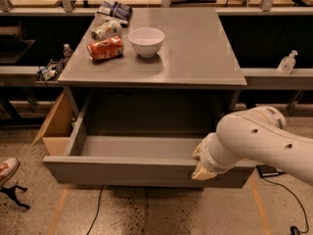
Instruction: Open top drawer
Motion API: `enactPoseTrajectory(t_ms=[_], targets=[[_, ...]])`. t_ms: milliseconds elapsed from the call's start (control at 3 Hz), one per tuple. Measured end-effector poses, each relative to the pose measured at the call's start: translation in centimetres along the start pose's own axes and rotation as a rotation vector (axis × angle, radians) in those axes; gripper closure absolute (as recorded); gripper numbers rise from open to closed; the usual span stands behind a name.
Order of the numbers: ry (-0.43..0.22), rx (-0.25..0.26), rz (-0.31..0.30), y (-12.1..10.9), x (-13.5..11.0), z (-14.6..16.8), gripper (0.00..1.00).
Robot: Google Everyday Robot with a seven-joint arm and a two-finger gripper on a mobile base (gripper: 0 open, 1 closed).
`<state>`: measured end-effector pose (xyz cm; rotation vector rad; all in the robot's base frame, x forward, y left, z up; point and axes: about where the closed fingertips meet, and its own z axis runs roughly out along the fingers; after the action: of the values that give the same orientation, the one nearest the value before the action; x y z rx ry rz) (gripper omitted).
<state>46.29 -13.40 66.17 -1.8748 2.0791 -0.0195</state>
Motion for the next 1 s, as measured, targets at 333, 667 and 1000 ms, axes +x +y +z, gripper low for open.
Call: enactPoseTrajectory(t_ms=[333, 667, 1000], targets=[[-0.003, -0.003, 0.000, -0.1, 0.0, 0.0, 0.27], [-0.015, -0.013, -0.001, -0.6, -0.1, 0.0, 0.05], [-0.027, 0.002, 0.002, -2.1, 0.0, -1.1, 0.00]])
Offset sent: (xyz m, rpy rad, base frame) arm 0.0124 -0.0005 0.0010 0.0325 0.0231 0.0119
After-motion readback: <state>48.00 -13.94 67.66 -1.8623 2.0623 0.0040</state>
